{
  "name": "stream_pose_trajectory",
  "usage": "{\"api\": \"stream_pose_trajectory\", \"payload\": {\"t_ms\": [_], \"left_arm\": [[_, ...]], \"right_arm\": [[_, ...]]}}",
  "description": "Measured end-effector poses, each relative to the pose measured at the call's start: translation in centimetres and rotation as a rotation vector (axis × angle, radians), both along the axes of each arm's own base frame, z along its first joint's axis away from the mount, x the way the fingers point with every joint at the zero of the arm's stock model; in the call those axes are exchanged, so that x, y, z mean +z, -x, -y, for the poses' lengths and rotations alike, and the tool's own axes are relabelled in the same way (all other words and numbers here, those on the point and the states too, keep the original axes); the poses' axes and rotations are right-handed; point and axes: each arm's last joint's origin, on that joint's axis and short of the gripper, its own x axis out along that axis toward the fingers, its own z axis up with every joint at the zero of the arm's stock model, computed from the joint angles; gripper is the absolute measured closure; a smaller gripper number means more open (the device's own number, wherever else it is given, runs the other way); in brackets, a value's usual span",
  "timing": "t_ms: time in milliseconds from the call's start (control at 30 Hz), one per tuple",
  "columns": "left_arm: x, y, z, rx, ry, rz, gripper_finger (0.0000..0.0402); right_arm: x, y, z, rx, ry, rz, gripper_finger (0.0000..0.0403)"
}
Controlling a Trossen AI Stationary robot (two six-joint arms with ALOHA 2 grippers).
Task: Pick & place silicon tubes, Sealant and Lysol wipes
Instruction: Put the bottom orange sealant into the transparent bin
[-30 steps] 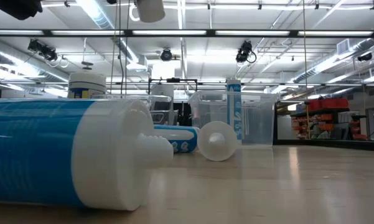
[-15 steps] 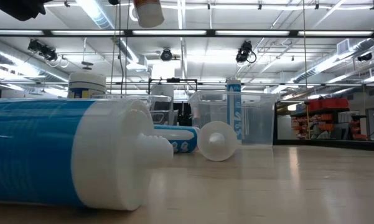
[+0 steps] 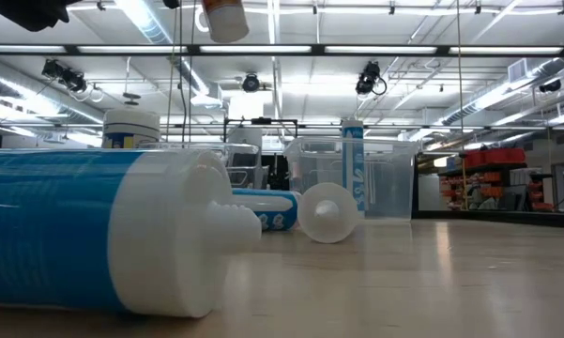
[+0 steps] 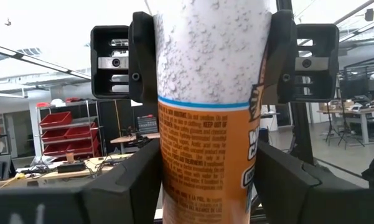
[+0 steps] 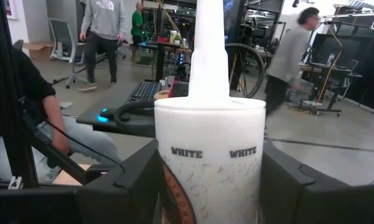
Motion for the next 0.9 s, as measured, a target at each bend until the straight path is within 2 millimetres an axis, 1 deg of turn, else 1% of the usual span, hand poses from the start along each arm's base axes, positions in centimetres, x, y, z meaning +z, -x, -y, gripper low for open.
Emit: {"api": "stream_pose_trajectory", "payload": {"t_ms": [267,400,533,700,900], "left_arm": [[-0.05,-0.03,0.05,-0.012,-0.005,-0.005,0.0153],[-0.15,-0.1,0.08,-0.015,-0.007,-0.012,0.0149],[-0.14,-0.1,0.07,-0.011,-0.005,-0.012,0.0158],[-0.15,-0.11,0.06,-0.007,-0.005,-0.013,0.0185],[-0.23,-0.14,0.05,-0.006,-0.006,-0.019,0.0187]], "right_arm": [[-0.24,-0.24,-0.1,0.032,-0.009,0.001,0.0192],[-0.27,-0.44,-0.13,0.054,-0.009,0.019,0.0192],[-0.27,-0.51,0.01,0.051,-0.012,0.022,0.0192],[-0.34,-0.53,0.15,0.05,-0.021,0.014,0.0192],[-0.51,-0.53,0.17,0.049,-0.023,-0.006,0.0184]]}}
